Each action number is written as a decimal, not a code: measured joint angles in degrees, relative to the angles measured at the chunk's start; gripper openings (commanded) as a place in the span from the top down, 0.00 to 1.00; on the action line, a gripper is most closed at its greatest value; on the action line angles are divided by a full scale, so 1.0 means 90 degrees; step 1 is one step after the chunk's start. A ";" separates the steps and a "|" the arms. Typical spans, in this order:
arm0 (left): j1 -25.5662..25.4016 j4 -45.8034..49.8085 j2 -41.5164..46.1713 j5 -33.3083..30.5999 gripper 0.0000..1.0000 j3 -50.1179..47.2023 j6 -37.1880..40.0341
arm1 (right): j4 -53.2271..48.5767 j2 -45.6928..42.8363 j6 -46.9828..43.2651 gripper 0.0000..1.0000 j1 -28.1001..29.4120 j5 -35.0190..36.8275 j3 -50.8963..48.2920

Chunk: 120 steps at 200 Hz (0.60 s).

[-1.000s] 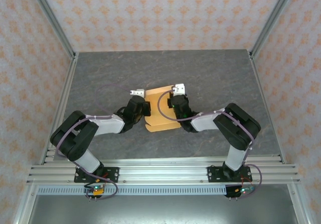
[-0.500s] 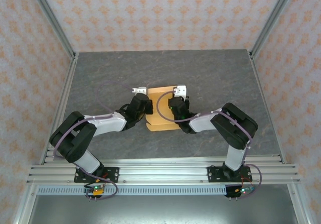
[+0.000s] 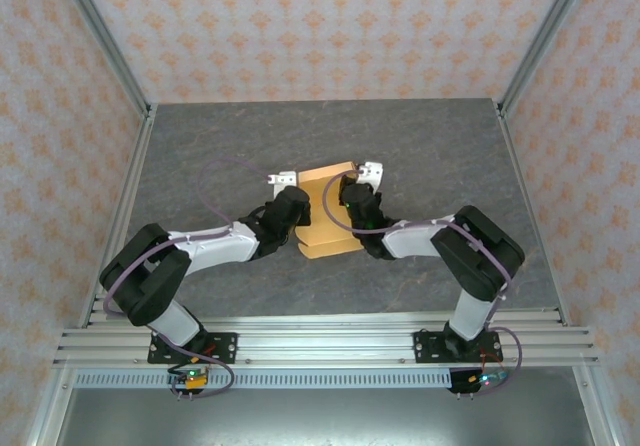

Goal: Fold the paper box

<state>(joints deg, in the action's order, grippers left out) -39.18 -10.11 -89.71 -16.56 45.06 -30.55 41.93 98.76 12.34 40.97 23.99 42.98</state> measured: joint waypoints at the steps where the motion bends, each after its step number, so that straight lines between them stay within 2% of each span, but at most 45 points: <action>1: 0.0000 0.0010 0.0002 -0.0012 1.00 0.0002 -0.0010 | 0.0002 -0.0015 0.0007 0.47 -0.0012 -0.0036 -0.0007; 15: 0.0010 0.0080 0.0070 -0.0083 1.00 0.0049 -0.0107 | 0.0046 -0.0260 0.0039 0.35 -0.0287 -0.0767 -0.0211; 30: 0.0041 0.0131 0.0080 -0.0083 1.00 0.0085 -0.0158 | 0.0058 -0.0452 -0.0056 0.28 -0.0595 -0.1644 -0.0393; 60: 0.0143 0.0350 0.0075 -0.0075 1.00 0.0148 -0.0245 | -0.0005 -0.0712 -0.0427 0.27 -0.1127 -0.3589 -0.0549; 120: 0.0318 0.0685 0.0034 -0.0119 1.00 0.0236 -0.0279 | -0.0274 -0.1574 -0.1542 0.25 -0.1950 -0.5705 -0.0789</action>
<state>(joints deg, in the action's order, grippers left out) -36.32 -3.95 -89.41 -17.63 47.18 -33.06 39.46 84.60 -1.54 23.42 -27.35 35.88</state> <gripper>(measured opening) 0.063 0.733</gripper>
